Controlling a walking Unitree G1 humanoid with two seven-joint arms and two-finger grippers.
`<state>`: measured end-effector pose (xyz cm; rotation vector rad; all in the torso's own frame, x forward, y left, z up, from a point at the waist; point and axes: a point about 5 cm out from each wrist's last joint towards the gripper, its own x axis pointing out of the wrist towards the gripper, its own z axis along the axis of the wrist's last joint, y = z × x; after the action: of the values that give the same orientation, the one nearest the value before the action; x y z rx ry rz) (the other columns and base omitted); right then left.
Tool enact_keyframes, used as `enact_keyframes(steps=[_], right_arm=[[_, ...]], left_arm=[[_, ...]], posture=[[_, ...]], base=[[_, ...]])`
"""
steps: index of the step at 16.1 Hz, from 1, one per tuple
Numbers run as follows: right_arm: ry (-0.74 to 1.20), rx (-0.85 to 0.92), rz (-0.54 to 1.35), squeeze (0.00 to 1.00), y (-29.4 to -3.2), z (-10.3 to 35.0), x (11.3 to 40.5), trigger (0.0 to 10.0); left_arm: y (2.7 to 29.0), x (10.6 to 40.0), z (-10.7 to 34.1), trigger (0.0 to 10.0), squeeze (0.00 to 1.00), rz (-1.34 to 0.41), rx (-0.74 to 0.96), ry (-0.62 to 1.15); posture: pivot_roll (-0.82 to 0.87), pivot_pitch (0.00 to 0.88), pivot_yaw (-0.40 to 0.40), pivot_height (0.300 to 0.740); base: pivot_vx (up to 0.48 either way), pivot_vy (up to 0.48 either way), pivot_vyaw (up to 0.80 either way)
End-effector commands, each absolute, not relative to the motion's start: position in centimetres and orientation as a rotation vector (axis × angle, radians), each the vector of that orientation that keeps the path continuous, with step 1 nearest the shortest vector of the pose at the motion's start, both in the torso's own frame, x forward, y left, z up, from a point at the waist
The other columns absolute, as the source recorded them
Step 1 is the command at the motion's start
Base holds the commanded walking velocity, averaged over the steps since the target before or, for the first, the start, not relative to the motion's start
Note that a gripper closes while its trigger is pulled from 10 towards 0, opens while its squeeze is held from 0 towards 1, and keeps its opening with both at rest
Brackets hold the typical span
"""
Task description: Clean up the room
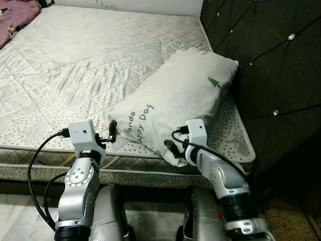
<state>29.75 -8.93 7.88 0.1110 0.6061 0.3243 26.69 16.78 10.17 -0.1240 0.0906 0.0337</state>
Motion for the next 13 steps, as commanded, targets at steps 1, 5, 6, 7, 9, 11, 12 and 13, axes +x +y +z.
enact_keyframes(steps=[1,5,6,7,9,11,12,13], right_arm=[[0.573,0.147,0.27,0.0,-9.0,8.7,30.7,0.0],[0.582,0.201,0.177,0.0,-9.8,8.3,31.3,0.0],[0.584,0.203,0.178,0.0,-9.9,8.2,31.3,0.0],[0.585,0.206,0.177,0.0,-9.8,8.2,31.4,0.0],[0.582,0.204,0.175,0.0,-9.9,8.1,31.5,0.0],[0.589,0.197,0.183,0.0,-9.7,7.8,31.7,0.0],[0.586,0.196,0.189,0.0,-9.7,7.8,31.8,0.0],[0.584,0.196,0.19,0.0,-9.7,7.8,31.9,0.0]], left_arm=[[16.7,26.7,10.2,10.0,0.0,0.035,-0.115,0.096],[16.9,26.5,10.0,10.0,0.0,0.05,-0.114,0.101],[16.9,26.4,9.9,10.0,0.0,0.048,-0.118,0.104],[16.9,26.4,9.9,10.0,0.0,0.043,-0.126,0.102],[16.8,26.4,9.8,10.0,0.0,0.038,-0.135,0.1],[16.9,26.6,9.6,10.0,0.0,0.04,-0.114,0.116],[17.0,26.6,9.5,10.0,0.0,0.042,-0.103,0.12],[17.0,26.7,9.4,10.0,0.0,0.052,-0.095,0.129]], posture=[[-0.02,0.0,-0.039,0.555],[-0.02,0.0,-0.037,0.555],[-0.02,0.0,-0.035,0.555],[-0.02,0.0,-0.035,0.555],[-0.02,0.0,-0.035,0.555],[-0.02,0.0,-0.034,0.555],[-0.03,0.0,-0.034,0.555],[-0.03,0.0,-0.034,0.555]], base=[[0.0,0.0,0.0],[0.0,0.0,0.0],[0.0,0.0,0.0],[0.0,0.0,0.0],[0.0,0.0,0.0],[0.0,0.0,0.0],[0.0,0.0,0.0],[0.0,0.0,0.0]])
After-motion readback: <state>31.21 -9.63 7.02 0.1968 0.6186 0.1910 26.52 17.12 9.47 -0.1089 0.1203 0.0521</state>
